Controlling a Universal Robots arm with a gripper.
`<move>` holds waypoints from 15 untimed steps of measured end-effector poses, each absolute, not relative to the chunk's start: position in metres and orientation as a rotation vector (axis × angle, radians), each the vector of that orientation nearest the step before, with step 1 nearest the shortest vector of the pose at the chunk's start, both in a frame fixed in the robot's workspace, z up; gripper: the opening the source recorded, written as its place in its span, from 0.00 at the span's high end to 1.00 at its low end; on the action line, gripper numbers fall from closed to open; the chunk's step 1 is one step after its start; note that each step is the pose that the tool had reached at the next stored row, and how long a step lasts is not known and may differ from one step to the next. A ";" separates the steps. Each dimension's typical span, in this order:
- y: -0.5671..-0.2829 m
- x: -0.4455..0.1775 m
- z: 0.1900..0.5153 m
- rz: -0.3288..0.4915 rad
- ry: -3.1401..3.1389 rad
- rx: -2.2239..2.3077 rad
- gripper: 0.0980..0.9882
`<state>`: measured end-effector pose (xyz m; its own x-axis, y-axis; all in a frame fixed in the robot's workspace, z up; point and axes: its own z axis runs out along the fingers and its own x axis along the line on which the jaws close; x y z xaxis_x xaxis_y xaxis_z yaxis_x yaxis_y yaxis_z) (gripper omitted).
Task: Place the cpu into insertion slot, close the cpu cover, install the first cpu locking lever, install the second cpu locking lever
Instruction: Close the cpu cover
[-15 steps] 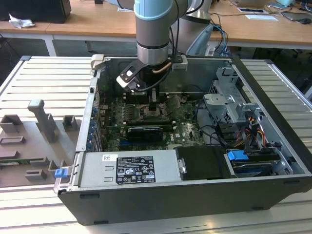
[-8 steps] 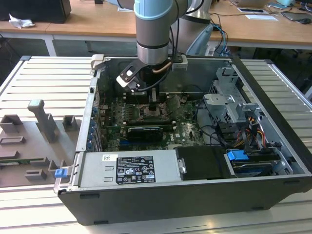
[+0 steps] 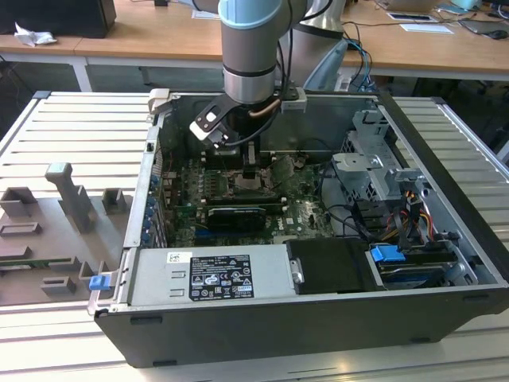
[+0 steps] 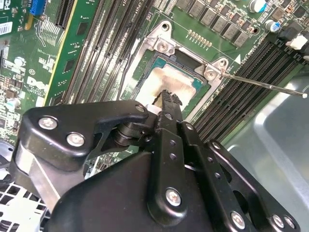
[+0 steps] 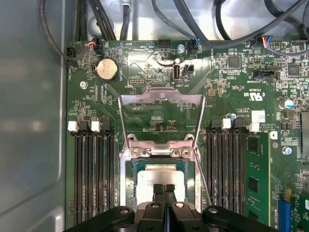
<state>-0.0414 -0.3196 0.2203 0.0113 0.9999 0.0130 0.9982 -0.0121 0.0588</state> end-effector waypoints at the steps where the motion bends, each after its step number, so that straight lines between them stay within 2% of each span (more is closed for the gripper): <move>1: -0.320 -0.041 0.221 0.079 2.185 2.210 0.99; 15: -0.320 -0.036 0.235 0.079 2.184 2.211 0.99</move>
<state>-0.0363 -0.3196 0.2350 0.0115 0.9998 0.0130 0.9982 -0.0123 0.0589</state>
